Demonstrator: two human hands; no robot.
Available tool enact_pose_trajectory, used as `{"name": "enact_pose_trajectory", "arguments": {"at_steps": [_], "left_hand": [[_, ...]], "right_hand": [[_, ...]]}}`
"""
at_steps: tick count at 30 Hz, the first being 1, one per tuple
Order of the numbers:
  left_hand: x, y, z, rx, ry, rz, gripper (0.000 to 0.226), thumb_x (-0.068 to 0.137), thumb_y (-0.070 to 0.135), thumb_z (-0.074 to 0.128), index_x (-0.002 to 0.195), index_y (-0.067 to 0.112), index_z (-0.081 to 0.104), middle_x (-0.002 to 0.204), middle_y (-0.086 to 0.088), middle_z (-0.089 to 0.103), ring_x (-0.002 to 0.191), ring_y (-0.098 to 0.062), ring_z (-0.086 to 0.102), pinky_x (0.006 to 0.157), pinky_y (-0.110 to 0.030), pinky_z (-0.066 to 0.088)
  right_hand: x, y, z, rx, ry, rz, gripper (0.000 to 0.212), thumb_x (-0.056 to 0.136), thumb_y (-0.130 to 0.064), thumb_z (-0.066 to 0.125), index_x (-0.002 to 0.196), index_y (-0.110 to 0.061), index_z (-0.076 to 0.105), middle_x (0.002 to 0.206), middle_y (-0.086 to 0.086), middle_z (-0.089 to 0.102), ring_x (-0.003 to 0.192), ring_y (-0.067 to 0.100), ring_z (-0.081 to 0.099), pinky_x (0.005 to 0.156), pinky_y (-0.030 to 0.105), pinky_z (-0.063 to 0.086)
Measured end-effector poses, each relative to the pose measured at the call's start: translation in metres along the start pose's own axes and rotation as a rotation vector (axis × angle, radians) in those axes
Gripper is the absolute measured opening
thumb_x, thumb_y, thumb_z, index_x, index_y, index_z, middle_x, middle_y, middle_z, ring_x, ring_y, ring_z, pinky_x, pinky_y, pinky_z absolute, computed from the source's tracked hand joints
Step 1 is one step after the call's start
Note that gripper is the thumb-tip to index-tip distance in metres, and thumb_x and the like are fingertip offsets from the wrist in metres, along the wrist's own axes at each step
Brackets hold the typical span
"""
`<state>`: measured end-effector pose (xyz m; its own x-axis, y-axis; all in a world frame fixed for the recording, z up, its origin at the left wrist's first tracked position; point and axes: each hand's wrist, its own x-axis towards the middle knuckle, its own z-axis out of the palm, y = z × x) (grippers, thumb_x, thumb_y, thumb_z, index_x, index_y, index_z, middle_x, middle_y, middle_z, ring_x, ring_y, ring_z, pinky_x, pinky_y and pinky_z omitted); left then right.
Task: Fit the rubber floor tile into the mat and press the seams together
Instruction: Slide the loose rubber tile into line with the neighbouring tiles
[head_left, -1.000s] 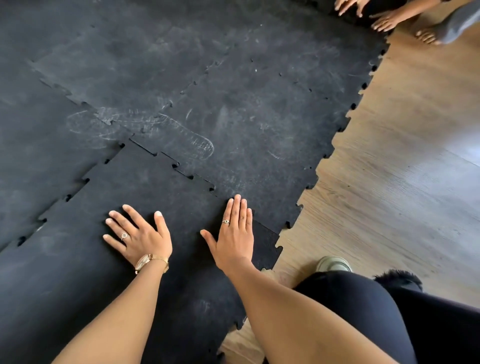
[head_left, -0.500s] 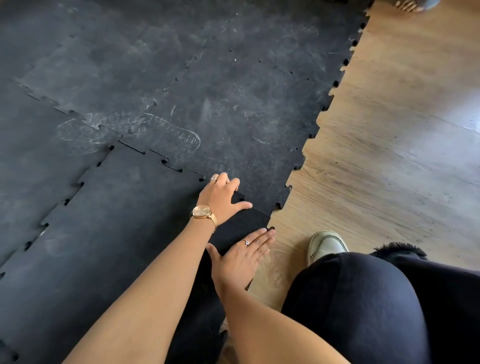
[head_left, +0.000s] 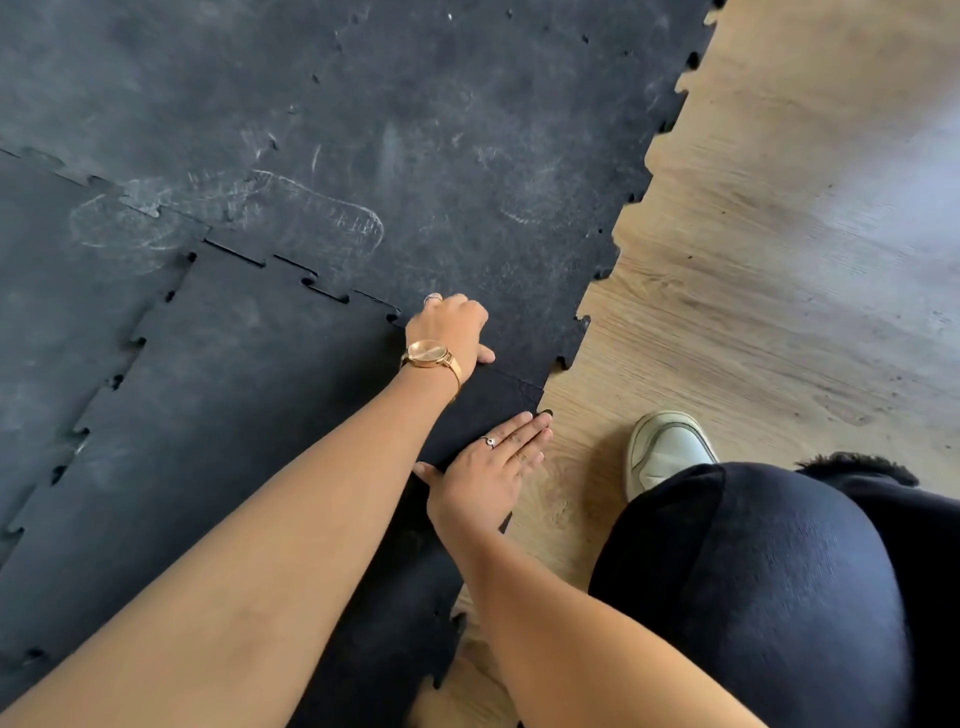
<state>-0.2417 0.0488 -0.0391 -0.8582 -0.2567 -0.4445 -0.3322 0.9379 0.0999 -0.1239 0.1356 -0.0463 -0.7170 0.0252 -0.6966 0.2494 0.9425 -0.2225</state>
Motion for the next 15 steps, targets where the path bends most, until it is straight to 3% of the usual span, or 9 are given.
{"name": "enact_pose_trajectory", "arguments": {"at_steps": [2, 4, 6, 10, 15], "left_hand": [[0.001, 0.008, 0.003, 0.053, 0.032, -0.049, 0.029, 0.084, 0.036, 0.072, 0.098, 0.014, 0.060, 0.117, -0.007, 0.058, 0.117, -0.030, 0.048, 0.085, -0.039, 0.045], [0.003, 0.018, 0.006, 0.093, 0.068, -0.088, 0.033, 0.086, 0.029, 0.072, 0.113, 0.013, 0.061, 0.122, -0.008, 0.058, 0.120, -0.031, 0.049, 0.089, -0.039, 0.043], [0.003, 0.021, 0.005, 0.082, 0.067, -0.109, 0.033, 0.086, 0.026, 0.072, 0.115, 0.014, 0.060, 0.120, -0.009, 0.061, 0.119, -0.030, 0.050, 0.088, -0.039, 0.043], [0.013, -0.001, -0.008, -0.108, -0.024, -0.238, 0.062, 0.053, 0.052, 0.088, 0.097, 0.013, 0.067, 0.110, -0.010, 0.066, 0.111, -0.030, 0.057, 0.082, -0.041, 0.051], [0.023, -0.010, -0.019, -0.052, -0.113, -0.291, 0.086, 0.031, 0.073, 0.082, 0.097, 0.020, 0.065, 0.117, -0.006, 0.061, 0.121, -0.031, 0.048, 0.092, -0.042, 0.043]], "right_hand": [[0.001, -0.002, -0.004, 0.019, -0.029, 0.008, 0.121, 0.085, -0.051, 0.060, 0.138, 0.009, -0.031, 0.147, 0.028, -0.037, 0.137, 0.039, -0.032, 0.119, 0.046, -0.009], [0.000, -0.003, -0.009, 0.050, -0.046, -0.021, 0.096, 0.094, -0.040, 0.039, 0.138, 0.010, -0.029, 0.147, 0.029, -0.035, 0.138, 0.041, -0.031, 0.119, 0.047, -0.007], [-0.001, -0.001, -0.010, 0.053, -0.051, -0.048, 0.090, 0.089, -0.046, 0.022, 0.139, 0.010, -0.028, 0.148, 0.029, -0.034, 0.139, 0.041, -0.030, 0.119, 0.047, -0.007], [0.001, 0.004, -0.002, 0.007, -0.054, -0.026, 0.127, 0.082, -0.062, 0.056, 0.137, 0.008, -0.034, 0.145, 0.027, -0.040, 0.134, 0.037, -0.038, 0.118, 0.047, -0.013], [0.005, -0.001, -0.003, 0.003, -0.088, -0.013, 0.136, 0.077, -0.065, 0.061, 0.132, 0.009, -0.039, 0.139, 0.028, -0.047, 0.130, 0.038, -0.041, 0.111, 0.047, -0.021]]}}
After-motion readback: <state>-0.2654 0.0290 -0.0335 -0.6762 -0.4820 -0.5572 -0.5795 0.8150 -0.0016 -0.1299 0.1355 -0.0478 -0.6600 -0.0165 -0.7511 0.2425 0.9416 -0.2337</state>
